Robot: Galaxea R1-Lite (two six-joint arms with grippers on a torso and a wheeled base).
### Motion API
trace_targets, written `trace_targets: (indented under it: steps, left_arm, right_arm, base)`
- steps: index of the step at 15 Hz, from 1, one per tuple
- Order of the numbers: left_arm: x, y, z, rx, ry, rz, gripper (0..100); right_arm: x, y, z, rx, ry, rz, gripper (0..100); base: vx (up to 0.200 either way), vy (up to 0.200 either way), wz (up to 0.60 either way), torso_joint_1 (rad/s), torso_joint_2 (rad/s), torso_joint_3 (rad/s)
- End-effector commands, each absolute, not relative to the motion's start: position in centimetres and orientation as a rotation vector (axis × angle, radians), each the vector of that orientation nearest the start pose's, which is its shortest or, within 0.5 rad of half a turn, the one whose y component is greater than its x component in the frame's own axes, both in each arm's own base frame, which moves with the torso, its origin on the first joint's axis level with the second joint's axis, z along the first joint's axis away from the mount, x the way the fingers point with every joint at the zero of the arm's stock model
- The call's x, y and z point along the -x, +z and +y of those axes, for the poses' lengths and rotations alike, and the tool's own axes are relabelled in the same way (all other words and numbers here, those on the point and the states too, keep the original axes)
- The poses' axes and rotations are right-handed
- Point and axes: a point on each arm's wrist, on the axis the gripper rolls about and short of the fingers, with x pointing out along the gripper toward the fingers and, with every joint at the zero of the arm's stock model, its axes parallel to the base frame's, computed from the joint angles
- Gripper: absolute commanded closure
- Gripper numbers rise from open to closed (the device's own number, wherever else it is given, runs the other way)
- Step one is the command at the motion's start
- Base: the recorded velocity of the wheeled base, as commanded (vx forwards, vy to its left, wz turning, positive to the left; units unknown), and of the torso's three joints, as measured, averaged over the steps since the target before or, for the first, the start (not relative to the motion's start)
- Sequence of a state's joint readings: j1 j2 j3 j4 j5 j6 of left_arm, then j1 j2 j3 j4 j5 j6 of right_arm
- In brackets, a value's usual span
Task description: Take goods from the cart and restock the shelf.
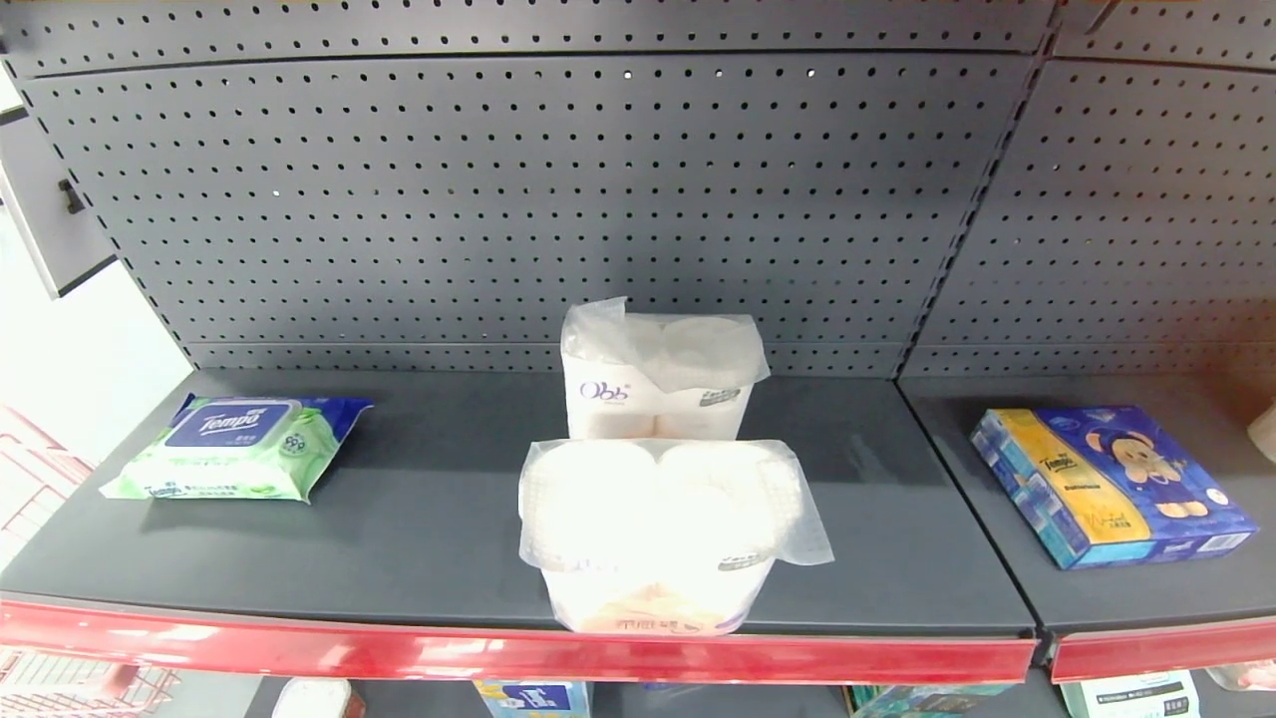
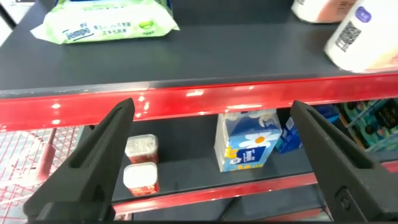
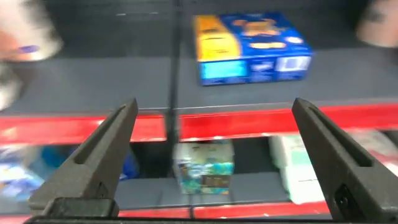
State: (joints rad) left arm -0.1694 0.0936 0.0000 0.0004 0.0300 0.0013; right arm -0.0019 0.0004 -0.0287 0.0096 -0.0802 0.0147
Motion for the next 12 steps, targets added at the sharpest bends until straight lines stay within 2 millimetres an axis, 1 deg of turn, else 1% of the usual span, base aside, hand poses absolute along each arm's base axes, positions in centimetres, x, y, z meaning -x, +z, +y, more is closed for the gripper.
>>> trace_targets:
  steps: [1,3,4,6,8,12]
  left_arm:
    - [1.51,7.73,0.31,-0.01,-0.115,0.096,0]
    - [1.51,7.72,0.17,-0.006,-0.025,0.101,0]
    - [1.59,7.71,0.13,-0.004,0.006,0.092,0]
    - [1.73,7.68,0.13,-0.005,0.004,0.074,0]
    - [1.81,7.66,0.05,-0.002,-0.038,0.063,0]
    - [1.8,7.65,0.05,0.002,-0.041,0.066,0]
  right_arm:
    - [2.45,8.27,-0.27,-0.016,-0.13,-0.01,0]
    - [2.52,8.25,-0.29,0.003,-0.129,-0.021,0]
    - [2.53,8.37,-0.26,0.046,-0.116,-0.028,0]
    - [2.44,8.2,-0.23,0.043,-0.105,-0.03,0]
    - [2.28,7.53,-0.01,-0.009,0.0,0.002,0]
    - [2.28,7.53,0.0,0.003,0.003,0.002,0]
  base:
    - [0.0,0.0,0.0,0.0,0.0,0.0]
    - [0.0,0.0,0.0,0.0,0.0,0.0]
    - [0.0,0.0,0.0,0.0,0.0,0.0]
    - [0.0,0.0,0.0,0.0,0.0,0.0]
    - [0.0,0.0,0.0,0.0,0.0,0.0]
    - [0.0,0.0,0.0,0.0,0.0,0.0]
